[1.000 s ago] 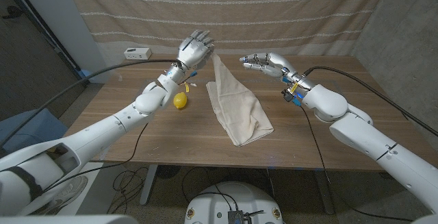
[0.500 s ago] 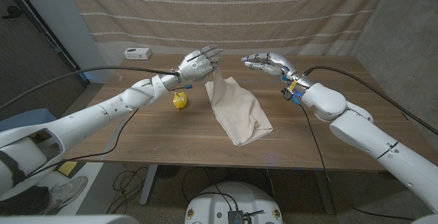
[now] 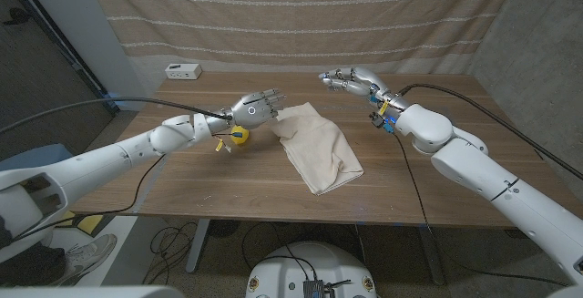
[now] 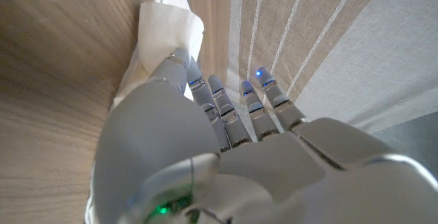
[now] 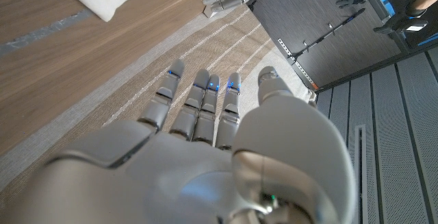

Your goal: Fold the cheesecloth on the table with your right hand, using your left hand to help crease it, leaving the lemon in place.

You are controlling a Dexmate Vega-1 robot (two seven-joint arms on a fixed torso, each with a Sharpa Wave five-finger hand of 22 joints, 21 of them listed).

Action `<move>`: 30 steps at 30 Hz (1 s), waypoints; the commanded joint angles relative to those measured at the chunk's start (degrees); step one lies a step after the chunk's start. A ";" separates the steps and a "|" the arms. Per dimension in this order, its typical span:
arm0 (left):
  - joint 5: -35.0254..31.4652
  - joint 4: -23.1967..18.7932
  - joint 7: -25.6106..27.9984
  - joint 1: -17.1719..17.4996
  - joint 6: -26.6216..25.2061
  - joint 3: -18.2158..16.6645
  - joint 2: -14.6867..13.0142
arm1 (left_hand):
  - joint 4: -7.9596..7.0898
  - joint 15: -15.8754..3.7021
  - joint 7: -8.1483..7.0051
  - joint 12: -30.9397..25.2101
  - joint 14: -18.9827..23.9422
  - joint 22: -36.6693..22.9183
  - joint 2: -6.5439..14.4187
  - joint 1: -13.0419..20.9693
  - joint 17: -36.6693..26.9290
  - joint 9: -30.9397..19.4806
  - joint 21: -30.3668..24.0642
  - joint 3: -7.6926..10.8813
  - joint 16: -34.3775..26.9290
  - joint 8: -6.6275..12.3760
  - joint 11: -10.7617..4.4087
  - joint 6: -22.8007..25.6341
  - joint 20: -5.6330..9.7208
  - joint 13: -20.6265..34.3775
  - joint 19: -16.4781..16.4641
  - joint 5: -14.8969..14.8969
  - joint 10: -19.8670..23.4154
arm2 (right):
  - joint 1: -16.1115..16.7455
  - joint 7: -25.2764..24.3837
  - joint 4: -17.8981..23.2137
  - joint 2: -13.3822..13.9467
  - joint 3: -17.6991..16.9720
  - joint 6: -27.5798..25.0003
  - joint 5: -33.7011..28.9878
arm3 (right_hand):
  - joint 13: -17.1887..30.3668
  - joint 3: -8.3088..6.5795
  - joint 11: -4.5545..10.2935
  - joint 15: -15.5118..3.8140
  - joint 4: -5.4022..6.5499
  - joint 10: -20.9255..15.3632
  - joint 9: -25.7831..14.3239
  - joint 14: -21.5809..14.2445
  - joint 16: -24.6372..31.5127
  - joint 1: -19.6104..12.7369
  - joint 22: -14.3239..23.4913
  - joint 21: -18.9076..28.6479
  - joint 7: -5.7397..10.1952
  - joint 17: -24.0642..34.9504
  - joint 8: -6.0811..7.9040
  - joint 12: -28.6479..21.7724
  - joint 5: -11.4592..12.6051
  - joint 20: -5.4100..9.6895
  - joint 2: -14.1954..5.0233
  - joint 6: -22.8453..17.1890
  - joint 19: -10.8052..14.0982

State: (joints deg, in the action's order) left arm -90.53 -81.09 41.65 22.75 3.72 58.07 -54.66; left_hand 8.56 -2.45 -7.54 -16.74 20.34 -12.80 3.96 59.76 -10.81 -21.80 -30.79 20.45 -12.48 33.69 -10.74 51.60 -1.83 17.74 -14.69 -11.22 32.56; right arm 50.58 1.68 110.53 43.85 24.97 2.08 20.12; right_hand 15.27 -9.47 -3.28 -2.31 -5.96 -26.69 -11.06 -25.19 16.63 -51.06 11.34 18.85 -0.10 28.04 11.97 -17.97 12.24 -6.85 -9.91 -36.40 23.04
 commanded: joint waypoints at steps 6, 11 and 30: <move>10.66 -9.51 -31.21 3.68 1.81 -6.52 -2.55 | -5.98 -3.08 -2.47 5.37 -10.92 1.05 -5.92 -17.31 -0.14 10.50 3.66 -10.47 2.01 -22.47 1.77 -31.69 -4.31 -1.34 11.42 -3.96 -14.33 | -3.12 0.31 -3.04 -1.40 1.35 -1.21 0.67 | 0.21 -0.14 -0.40 0.12 0.74 -0.37 -0.28 -0.60 0.70 0.78 0.14 0.46 -0.13 0.48 -0.36 0.06 -0.54 0.51 -0.06 0.25 0.65; 22.14 -11.63 -31.31 7.22 0.51 -12.59 -2.20 | -7.38 -0.67 -1.77 5.89 -14.24 1.00 -6.10 -21.24 -0.18 10.93 5.13 -12.01 1.95 -24.06 3.65 -40.71 -5.94 -1.85 14.56 -4.86 -20.42 | -3.58 0.50 -3.66 -1.60 1.64 -0.76 0.52 | 0.26 -0.01 -0.44 0.27 0.85 -0.14 -0.29 -0.37 0.66 1.10 0.16 0.52 -0.18 0.56 -0.44 0.15 -0.71 0.49 0.22 0.45 0.69; 59.79 -17.72 -27.82 21.77 1.49 -29.66 -0.45 | -9.06 1.23 -2.48 6.29 -16.86 0.92 -3.39 -24.28 -0.08 11.23 5.58 -12.18 2.09 -23.89 5.50 -47.24 -7.05 -3.00 14.99 -5.14 -27.38 | -3.30 -0.69 -6.43 -4.33 2.48 2.42 0.74 | 0.33 -0.03 -1.34 1.51 1.08 0.57 -0.31 0.23 0.14 1.98 0.21 0.67 -0.18 0.41 -1.06 0.53 -1.02 -0.10 0.48 2.23 0.67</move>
State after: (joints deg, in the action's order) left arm -54.03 -95.08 14.63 36.75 5.00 36.82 -56.08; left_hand -0.03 -1.40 -9.69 -10.57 4.15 -11.72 -0.20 35.50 -10.80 -10.60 -25.56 8.10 -10.60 9.70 -5.16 5.43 -8.64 14.89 -0.58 -16.13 6.30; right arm 47.31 1.62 106.08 41.33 26.79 2.46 20.72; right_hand 15.53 -9.26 -4.13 -1.52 -5.37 -26.27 -11.06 -24.76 16.96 -49.96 11.33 19.30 -0.20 28.40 11.21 -17.91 11.35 -6.76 -9.40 -35.03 23.57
